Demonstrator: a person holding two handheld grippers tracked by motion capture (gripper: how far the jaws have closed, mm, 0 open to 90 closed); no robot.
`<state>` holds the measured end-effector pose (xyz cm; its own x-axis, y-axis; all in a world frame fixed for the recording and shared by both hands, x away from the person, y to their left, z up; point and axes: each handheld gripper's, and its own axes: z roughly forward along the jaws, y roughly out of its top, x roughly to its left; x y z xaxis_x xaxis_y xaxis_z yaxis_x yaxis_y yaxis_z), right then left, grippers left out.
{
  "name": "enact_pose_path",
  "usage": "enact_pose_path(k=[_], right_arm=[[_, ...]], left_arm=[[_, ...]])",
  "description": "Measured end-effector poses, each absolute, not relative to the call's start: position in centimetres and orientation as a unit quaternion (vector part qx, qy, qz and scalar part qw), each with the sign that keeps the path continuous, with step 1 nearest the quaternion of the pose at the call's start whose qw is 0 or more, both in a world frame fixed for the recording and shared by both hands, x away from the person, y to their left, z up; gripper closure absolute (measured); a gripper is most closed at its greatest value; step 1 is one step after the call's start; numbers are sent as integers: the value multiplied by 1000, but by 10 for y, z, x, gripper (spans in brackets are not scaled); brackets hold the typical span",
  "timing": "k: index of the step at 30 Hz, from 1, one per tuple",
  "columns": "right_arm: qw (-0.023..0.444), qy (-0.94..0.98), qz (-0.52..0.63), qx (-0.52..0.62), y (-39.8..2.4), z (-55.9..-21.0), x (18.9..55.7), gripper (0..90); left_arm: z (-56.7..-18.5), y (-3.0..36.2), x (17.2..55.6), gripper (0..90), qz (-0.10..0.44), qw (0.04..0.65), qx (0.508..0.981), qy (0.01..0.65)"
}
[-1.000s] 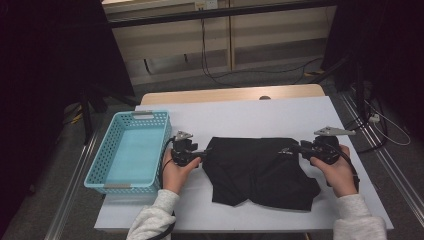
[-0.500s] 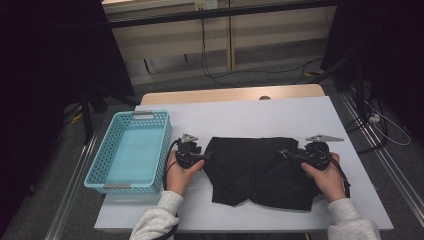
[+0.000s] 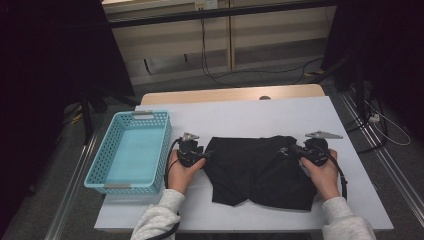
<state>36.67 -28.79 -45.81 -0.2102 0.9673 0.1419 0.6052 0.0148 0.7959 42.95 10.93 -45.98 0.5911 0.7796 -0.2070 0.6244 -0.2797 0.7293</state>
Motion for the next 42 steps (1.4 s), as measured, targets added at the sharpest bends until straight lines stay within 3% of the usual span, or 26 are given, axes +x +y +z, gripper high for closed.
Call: enact_pose_path(k=[2, 10, 13, 20, 28, 31, 33, 40, 42], right_arm=[[230, 663, 391, 596, -292, -454, 367, 678], [206, 665, 365, 618, -292, -463, 364, 508], [236, 703, 324, 587, -281, -462, 365, 496], [237, 698, 325, 593, -279, -463, 364, 581], [237, 698, 328, 591, -281, -463, 364, 662], [221, 701, 344, 585, -281, -463, 363, 811], [216, 699, 351, 585, -280, -463, 362, 830], [218, 704, 354, 575, -279, -464, 361, 838], [215, 704, 357, 575, -280, -464, 360, 841]], left_arm=[[-460, 110, 429, 478, 98, 407, 793, 443], [-460, 107, 427, 488, 108, 404, 795, 439], [-460, 105, 426, 465, 116, 405, 796, 435], [-454, 108, 431, 386, 133, 419, 784, 439], [-459, 101, 434, 365, 119, 388, 789, 462], [-456, 100, 432, 464, 103, 381, 794, 463], [-455, 99, 430, 499, 103, 376, 795, 464], [-454, 100, 426, 813, 58, 381, 799, 461], [-453, 101, 426, 850, 71, 383, 801, 454]])
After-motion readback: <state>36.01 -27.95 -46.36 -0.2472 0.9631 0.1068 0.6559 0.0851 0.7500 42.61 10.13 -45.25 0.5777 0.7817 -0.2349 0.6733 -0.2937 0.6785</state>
